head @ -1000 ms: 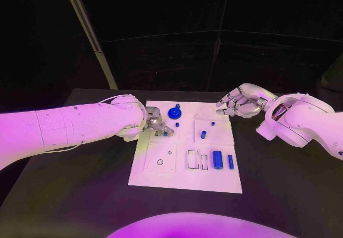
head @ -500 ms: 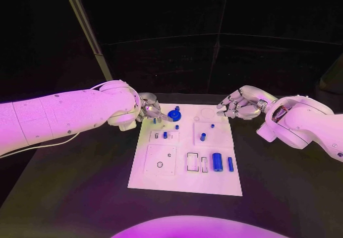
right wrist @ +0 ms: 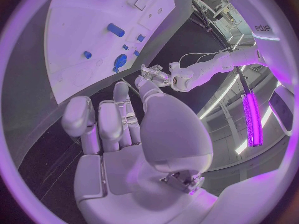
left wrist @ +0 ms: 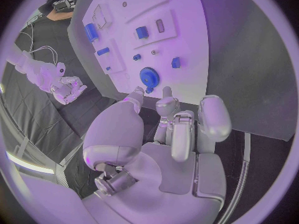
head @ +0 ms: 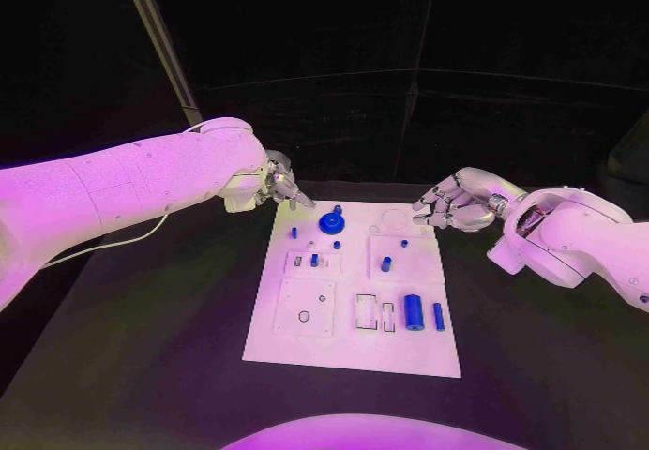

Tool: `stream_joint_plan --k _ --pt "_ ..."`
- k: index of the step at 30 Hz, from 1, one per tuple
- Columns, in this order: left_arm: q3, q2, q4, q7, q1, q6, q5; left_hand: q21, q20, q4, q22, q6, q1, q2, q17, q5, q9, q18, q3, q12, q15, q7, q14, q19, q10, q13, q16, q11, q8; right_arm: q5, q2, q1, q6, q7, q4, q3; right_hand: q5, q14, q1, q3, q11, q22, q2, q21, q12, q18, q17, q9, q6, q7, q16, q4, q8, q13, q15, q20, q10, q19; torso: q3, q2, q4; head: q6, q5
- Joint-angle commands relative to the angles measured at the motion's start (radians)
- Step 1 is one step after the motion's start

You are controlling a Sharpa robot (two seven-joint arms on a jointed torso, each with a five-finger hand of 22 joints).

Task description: Assemble the parts on the task board

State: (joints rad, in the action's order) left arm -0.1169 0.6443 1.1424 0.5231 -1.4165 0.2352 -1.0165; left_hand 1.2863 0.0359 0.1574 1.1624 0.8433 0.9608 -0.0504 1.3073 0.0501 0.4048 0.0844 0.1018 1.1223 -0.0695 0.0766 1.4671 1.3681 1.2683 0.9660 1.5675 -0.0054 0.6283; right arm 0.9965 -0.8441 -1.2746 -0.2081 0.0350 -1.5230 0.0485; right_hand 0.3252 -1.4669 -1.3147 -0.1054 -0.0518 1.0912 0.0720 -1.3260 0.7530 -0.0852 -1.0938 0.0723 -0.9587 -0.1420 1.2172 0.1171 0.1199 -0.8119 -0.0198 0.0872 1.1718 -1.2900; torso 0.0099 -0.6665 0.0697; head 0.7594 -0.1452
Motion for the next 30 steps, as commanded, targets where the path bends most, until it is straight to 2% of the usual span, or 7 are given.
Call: stream_joint_plan --k 1,6,11,21,30 --pt "-0.003 -0.017 -0.034 0.003 0.005 0.075 -0.047 -0.003 0.009 0.002 0.000 0.008 0.006 0.007 0.250 -0.003 -0.002 0.007 -0.009 0.004 0.006 -0.001 0.100 -0.002 0.001 0.002 -0.004 0.006 -0.003 0.001 0.003 -0.002 -0.001 -0.012 0.000 -0.001 0.004 -0.011 0.006 -0.002 -0.001 -0.001 0.003 0.005 -0.001 -0.016 0.001 -0.001 0.007 -0.001 -0.007 0.007 0.004 0.000 -0.004 0.000 -0.005 0.004 -0.0016 -0.005 0.0028 -0.001 -0.001" --pt "-0.006 -0.045 -0.079 0.003 0.015 0.085 -0.090 -0.001 0.009 0.009 0.003 0.017 0.008 0.019 0.252 -0.003 -0.004 0.007 -0.022 0.007 0.005 -0.003 0.101 -0.001 0.002 0.003 -0.004 0.005 -0.002 0.001 0.005 -0.002 -0.005 -0.015 0.000 -0.001 0.005 -0.010 0.005 -0.002 -0.001 -0.003 0.002 0.006 -0.002 -0.016 0.002 -0.001 0.007 -0.001 -0.008 0.007 0.004 0.001 -0.004 0.000 -0.005 0.005 -0.0012 -0.005 0.0013 0.002 -0.001" --pt "-0.006 -0.060 -0.104 0.003 0.025 0.094 -0.101 -0.001 0.009 0.015 0.005 0.024 0.010 0.026 0.252 -0.003 -0.006 0.007 -0.032 0.009 0.005 -0.005 0.101 0.001 0.003 0.005 -0.003 0.004 0.000 0.001 0.006 -0.002 -0.008 -0.017 -0.001 -0.001 0.006 -0.010 0.004 -0.003 0.000 -0.003 0.002 0.006 -0.002 -0.016 0.002 -0.001 0.007 -0.001 -0.009 0.007 0.004 0.001 -0.004 0.000 -0.005 0.005 -0.0017 -0.004 0.0032 0.005 -0.007" --pt "-0.007 -0.073 -0.131 0.005 0.039 0.115 -0.098 0.002 0.008 0.017 0.010 0.034 0.022 0.038 0.254 -0.003 -0.007 0.006 -0.045 0.013 0.003 -0.008 0.101 0.004 0.005 0.008 -0.002 0.001 0.003 0.001 0.007 -0.002 -0.010 -0.020 -0.003 -0.001 0.007 -0.010 0.003 -0.003 0.000 -0.003 0.002 0.006 -0.002 -0.016 0.003 -0.001 0.007 -0.001 -0.009 0.007 0.005 0.002 -0.004 0.000 -0.006 0.005 -0.0013 -0.003 0.0022 0.006 -0.010" --pt "-0.007 -0.078 -0.142 0.007 0.051 0.130 -0.070 0.002 0.006 0.008 0.011 0.040 0.052 0.059 0.255 -0.002 -0.010 0.006 -0.048 0.014 0.001 -0.009 0.102 0.004 0.005 0.007 -0.002 -0.001 0.003 0.001 0.010 -0.002 -0.010 -0.021 -0.001 -0.001 0.008 -0.010 0.001 -0.004 0.000 -0.004 0.001 0.007 -0.003 -0.016 0.003 -0.001 0.007 -0.001 -0.009 0.007 0.005 0.003 -0.004 0.000 -0.006 0.005 -0.0015 -0.004 0.0019 0.008 -0.012"
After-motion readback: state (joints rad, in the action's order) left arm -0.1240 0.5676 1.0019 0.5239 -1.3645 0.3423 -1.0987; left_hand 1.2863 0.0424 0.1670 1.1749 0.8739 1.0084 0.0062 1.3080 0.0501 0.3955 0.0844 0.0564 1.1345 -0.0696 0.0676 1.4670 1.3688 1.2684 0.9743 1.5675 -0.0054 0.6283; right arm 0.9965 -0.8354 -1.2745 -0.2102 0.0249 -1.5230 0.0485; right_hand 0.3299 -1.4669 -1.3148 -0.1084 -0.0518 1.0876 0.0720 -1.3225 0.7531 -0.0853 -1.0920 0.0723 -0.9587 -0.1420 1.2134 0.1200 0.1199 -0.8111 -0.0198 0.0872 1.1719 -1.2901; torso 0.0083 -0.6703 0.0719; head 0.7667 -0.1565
